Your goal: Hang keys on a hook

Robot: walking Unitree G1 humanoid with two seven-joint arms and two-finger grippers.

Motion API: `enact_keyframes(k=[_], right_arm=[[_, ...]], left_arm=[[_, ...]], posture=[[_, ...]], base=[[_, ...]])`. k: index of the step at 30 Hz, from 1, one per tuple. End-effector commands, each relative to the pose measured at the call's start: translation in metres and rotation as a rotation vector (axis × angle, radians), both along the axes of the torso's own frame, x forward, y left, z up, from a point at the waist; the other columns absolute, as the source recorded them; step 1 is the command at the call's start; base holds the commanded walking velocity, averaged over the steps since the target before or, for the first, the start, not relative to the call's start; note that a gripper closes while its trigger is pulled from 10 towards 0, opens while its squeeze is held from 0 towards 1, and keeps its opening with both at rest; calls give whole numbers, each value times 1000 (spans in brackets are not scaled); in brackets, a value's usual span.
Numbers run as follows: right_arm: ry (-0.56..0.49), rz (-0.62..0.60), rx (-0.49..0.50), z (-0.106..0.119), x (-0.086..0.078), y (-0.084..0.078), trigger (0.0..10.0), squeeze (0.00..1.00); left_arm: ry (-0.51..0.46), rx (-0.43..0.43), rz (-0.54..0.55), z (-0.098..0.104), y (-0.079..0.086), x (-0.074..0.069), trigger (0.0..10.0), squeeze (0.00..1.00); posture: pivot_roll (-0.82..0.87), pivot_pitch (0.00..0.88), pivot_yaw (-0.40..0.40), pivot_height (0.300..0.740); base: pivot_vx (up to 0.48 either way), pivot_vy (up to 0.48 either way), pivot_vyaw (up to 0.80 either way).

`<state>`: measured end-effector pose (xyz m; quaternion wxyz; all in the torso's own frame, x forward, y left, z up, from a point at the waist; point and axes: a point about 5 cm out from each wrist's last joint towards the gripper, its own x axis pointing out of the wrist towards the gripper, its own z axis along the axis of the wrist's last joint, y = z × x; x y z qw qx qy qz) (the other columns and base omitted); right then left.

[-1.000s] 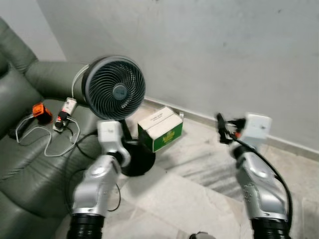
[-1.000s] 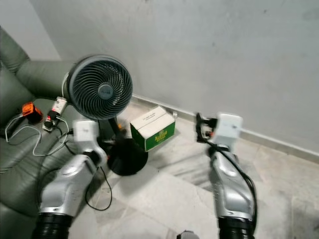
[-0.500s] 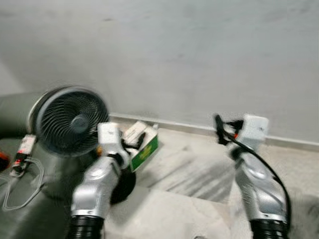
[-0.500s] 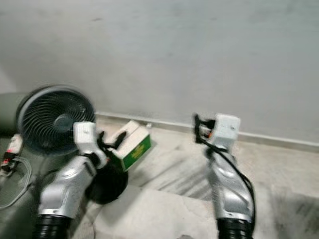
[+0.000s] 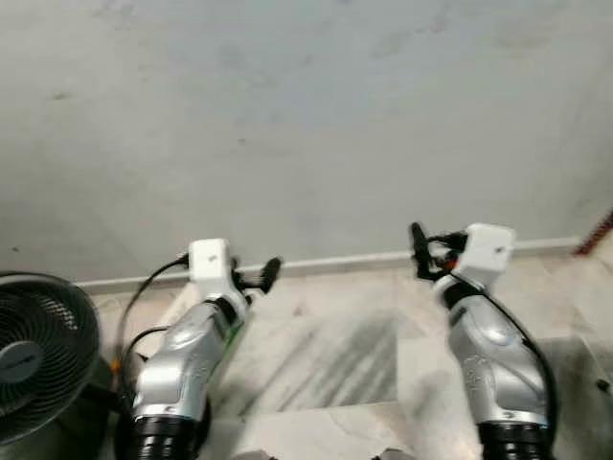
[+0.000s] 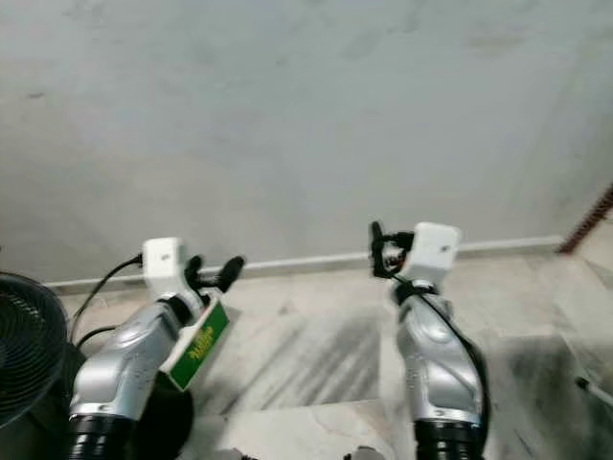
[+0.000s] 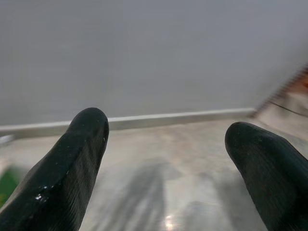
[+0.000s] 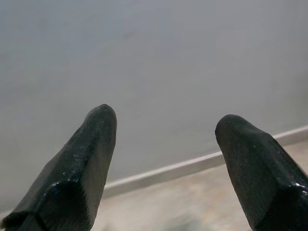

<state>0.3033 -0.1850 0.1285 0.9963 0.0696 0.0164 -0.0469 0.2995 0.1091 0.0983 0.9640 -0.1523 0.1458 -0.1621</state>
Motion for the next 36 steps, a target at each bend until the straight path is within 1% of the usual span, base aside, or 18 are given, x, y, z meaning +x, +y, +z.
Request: enact_keyframes(k=[1,13,21,31,36], right_arm=[[-4,34,21,1,2,13,10000,0],[-7,37,11,3,2,12,10000,0],[-14,54,-26,6,2,11,10000,0],[-17,71,-47,9,4,10,10000,0],[-15,76,-54,9,2,10,10000,0]], left_arm=[[2,23,37,0,15,1,10000,0],[12,12,31,-1,12,1,10000,0],[19,-2,28,-2,8,1,10000,0],[23,-15,33,-4,5,2,10000,0],[25,-23,33,-6,3,3,10000,0]], posture=[[14,137,87,740],[8,138,82,740],[-8,132,62,740],[-20,124,43,740],[-27,121,38,740]], base=[[281,0,-788],[292,0,-788],[289,0,-794],[282,0,-796],[283,0,-139]])
